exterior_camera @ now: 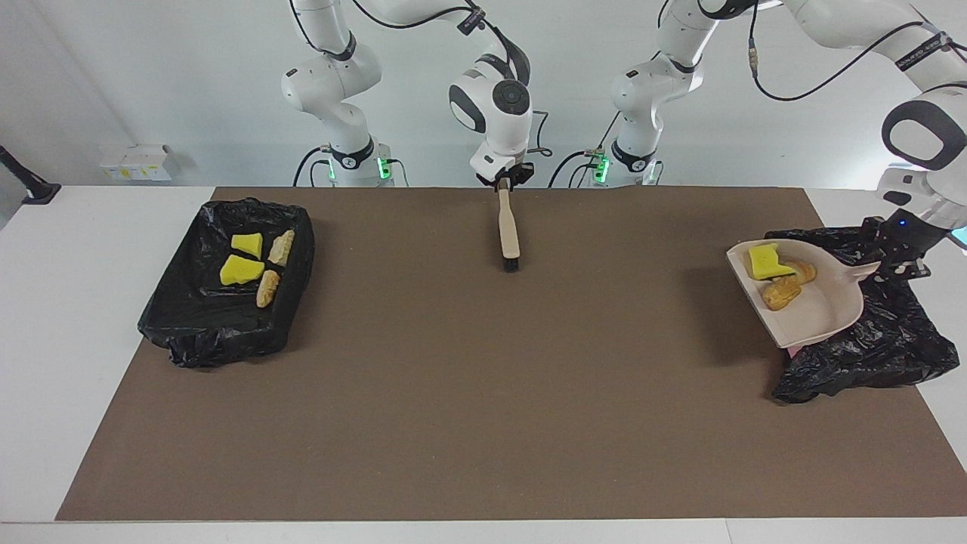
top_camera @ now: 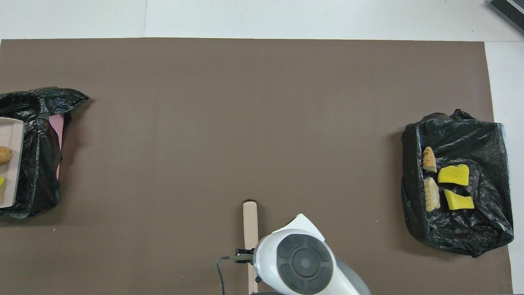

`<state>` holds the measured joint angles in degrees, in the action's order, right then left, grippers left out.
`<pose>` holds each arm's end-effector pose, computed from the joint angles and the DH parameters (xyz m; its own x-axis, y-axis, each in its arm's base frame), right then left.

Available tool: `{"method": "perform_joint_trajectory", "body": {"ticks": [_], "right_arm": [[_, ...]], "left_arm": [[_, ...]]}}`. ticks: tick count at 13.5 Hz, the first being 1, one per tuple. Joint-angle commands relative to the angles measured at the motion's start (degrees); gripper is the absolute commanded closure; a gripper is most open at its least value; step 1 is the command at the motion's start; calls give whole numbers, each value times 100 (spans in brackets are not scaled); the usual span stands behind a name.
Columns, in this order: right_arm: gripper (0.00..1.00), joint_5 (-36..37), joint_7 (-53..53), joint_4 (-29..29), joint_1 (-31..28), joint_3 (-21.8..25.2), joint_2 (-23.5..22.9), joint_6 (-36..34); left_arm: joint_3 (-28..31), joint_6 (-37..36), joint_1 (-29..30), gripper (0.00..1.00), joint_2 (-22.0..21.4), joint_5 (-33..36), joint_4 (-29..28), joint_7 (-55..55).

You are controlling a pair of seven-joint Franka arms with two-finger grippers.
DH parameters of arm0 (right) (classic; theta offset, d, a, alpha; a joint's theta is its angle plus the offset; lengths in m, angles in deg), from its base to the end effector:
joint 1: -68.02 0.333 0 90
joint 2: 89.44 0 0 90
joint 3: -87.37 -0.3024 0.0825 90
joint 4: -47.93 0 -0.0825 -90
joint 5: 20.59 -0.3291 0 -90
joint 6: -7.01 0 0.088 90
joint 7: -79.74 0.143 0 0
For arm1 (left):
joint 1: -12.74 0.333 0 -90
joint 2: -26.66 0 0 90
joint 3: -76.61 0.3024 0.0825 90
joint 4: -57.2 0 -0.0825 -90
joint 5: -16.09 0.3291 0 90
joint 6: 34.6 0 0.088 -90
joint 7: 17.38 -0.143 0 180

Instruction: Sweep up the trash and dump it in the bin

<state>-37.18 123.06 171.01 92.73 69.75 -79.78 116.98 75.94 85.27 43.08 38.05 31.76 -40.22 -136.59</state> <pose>0.3082 0.3260 0.4407 0.9725 -0.1182 -0.2007 -0.1407 -0.9848 -0.1022 0.5047 0.3130 0.4644 -0.0956 -0.9471 -0.3064 -0.9936 0.1096 -0.0287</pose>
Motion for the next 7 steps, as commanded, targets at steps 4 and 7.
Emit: {"method": "perform_joint_trajectory", "body": {"ticks": [4, 7], "right_arm": [[0, 138, -1612, -1477, -2160, 5, 151, -1389], [0, 1065, -2327, -2085, -2506, 4, 28, -1426]], "left_arm": [[-12, 379, -608, 100, -94, 2305, 56, 1854], [-12, 310, -819, 100, -199, 3290, -14, 2620]]}}
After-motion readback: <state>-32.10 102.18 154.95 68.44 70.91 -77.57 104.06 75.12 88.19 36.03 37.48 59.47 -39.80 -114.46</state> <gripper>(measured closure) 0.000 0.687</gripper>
